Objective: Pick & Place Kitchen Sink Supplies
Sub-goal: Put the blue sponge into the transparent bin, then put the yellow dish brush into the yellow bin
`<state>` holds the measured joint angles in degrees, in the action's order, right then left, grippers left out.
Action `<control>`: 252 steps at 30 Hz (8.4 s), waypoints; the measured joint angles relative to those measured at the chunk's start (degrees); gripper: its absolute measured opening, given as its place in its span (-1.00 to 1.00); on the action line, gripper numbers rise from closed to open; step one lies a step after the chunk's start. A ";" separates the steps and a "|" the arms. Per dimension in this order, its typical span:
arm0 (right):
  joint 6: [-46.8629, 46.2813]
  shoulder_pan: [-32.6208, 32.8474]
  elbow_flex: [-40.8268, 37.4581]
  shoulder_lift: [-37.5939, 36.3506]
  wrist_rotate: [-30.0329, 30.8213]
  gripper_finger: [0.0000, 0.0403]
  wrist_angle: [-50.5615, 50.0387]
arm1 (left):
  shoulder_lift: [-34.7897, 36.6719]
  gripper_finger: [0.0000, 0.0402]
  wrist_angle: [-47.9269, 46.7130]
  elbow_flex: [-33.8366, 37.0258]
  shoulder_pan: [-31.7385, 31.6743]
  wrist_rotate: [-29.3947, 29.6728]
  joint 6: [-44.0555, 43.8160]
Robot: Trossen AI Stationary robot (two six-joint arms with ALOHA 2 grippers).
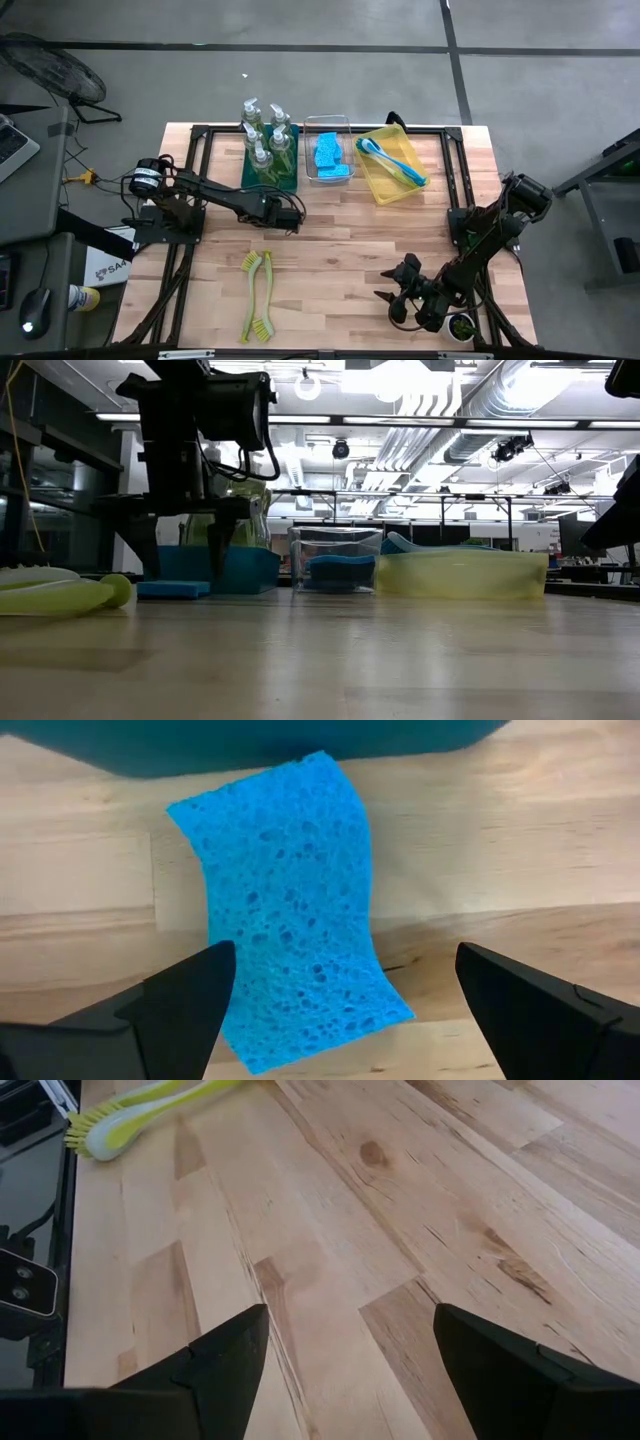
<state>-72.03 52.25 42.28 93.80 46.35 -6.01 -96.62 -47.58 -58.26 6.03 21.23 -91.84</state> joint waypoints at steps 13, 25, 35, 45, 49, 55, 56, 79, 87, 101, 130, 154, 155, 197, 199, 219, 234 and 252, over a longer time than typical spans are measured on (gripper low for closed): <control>-0.02 0.15 0.00 0.00 -0.02 0.39 0.65 | -3.76 0.86 -1.09 -0.09 0.10 0.60 -1.77; -2.19 1.16 0.00 2.99 0.25 0.39 1.14 | -7.65 0.86 -0.63 -0.22 1.52 1.01 -3.73; -3.86 1.30 0.10 12.42 -1.80 0.39 11.31 | -7.74 0.66 -0.11 -0.15 3.08 1.42 -6.14; -2.47 2.14 0.04 12.63 -1.47 0.39 13.60 | -7.80 0.15 1.35 -0.13 3.43 1.05 -5.93; -2.45 2.14 0.04 12.61 -1.68 0.39 13.61 | -7.82 0.04 1.69 -0.21 3.83 1.04 -5.90; -0.58 2.16 0.02 12.61 -1.76 0.39 13.75 | -8.07 -0.07 0.01 -2.77 5.04 1.22 -3.15; 0.48 2.16 0.02 12.61 -1.84 0.39 13.79 | -8.07 -0.09 0.14 -3.41 5.23 0.67 -1.93; 14.03 2.19 -0.04 12.61 0.13 0.39 17.94 | -8.00 -0.63 27.57 -6.99 10.20 6.30 26.88; 14.03 2.19 -0.04 12.61 0.20 0.39 17.94 | -7.96 -0.85 39.16 -7.25 8.39 12.46 30.70; 14.03 2.19 -0.04 12.61 0.20 0.39 17.93 | -7.85 -0.99 39.49 -16.14 1.59 13.71 38.55; 13.62 2.19 -0.02 12.61 0.21 0.39 17.91 | -8.78 -1.00 29.49 -21.17 -13.38 18.82 40.86; 14.01 2.16 -0.02 12.60 0.22 0.39 17.72 | -12.50 -0.77 31.02 -21.14 -14.28 21.82 42.34; 14.01 2.18 -0.02 12.61 0.20 0.39 17.71 | -12.50 -0.74 31.04 -21.14 -14.28 21.84 42.41; 11.85 2.23 -0.02 12.61 -3.23 0.39 17.71 | -12.39 -0.19 -5.09 -34.84 7.42 13.25 44.05; 11.49 2.29 -0.02 12.61 -3.25 0.39 17.71 | -12.39 -0.19 -7.55 -34.84 10.23 14.06 39.73; 11.43 2.69 -0.02 12.61 -4.90 0.39 17.71 | -12.39 -0.19 -25.64 -34.84 32.99 11.85 -7.98; 10.56 3.80 -0.02 12.61 -4.92 0.39 17.73 | -12.39 -0.19 -27.44 -31.20 39.81 -3.06 -25.97; 10.56 3.80 -0.02 12.61 -4.79 0.39 17.73 | -12.41 -0.19 -13.37 -17.48 40.10 -11.26 -33.51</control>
<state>-61.47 56.05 42.26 106.41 41.56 11.73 -109.03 -60.94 -75.74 46.13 9.97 -125.35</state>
